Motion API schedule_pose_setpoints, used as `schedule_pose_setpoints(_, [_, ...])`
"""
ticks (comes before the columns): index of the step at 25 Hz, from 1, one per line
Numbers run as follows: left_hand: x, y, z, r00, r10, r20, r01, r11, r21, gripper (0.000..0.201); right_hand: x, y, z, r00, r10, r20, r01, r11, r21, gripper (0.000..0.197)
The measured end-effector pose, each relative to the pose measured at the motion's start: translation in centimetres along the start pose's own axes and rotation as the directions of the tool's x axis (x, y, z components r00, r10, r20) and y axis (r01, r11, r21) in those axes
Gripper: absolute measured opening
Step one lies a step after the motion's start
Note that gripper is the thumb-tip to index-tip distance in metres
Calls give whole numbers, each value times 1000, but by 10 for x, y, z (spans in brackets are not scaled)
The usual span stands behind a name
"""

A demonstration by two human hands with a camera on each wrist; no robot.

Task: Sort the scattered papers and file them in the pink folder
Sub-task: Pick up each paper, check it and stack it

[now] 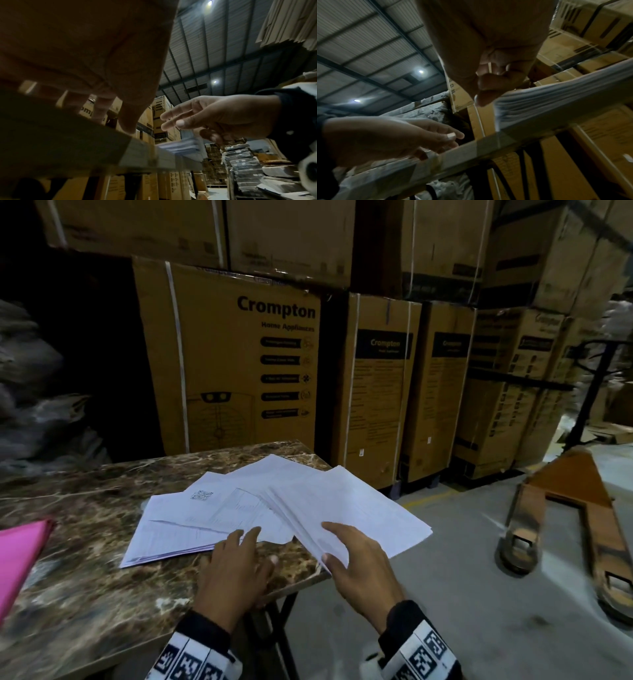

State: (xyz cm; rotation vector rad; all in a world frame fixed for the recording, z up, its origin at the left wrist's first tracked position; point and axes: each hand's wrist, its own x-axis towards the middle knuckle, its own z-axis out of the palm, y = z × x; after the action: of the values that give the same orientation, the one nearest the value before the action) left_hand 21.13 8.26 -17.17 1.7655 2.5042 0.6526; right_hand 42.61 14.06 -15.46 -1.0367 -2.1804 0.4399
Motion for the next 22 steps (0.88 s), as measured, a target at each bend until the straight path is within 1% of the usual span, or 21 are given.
schedule_pose_setpoints(4, [-2,-32,-16,995,-85,50,81,994,78,74,25,-35,21,991,-57,121,58,998,-7,45])
schedule_pose_setpoints(6, [0,-43,-20,988,-128,90,120,989,86,77,37,-47,33,984,-37,172,42,999,-24,46])
schedule_pose_setpoints(8, [-2,-48,-23,984,-148,102,138,985,104,76,47,-54,49,971,-17,238,31,998,-52,50])
schedule_pose_setpoints(12, [-5,-56,-23,991,-121,49,112,980,163,71,58,-53,73,945,22,325,12,995,-103,58])
schedule_pose_setpoints(17, [-7,-64,-25,989,-144,44,129,962,240,68,63,-47,79,934,45,355,28,980,-196,65])
schedule_pose_setpoints(20, [-16,-74,-29,982,-191,-2,184,945,269,67,62,-46,83,927,26,373,64,972,-227,63])
schedule_pose_setpoints(21, [-19,-79,-32,980,-196,-41,200,941,273,67,60,-46,85,926,19,377,69,973,-220,62])
schedule_pose_setpoints(22, [-23,-82,-35,977,-210,-47,215,940,266,65,59,-46,86,926,21,377,54,981,-188,61])
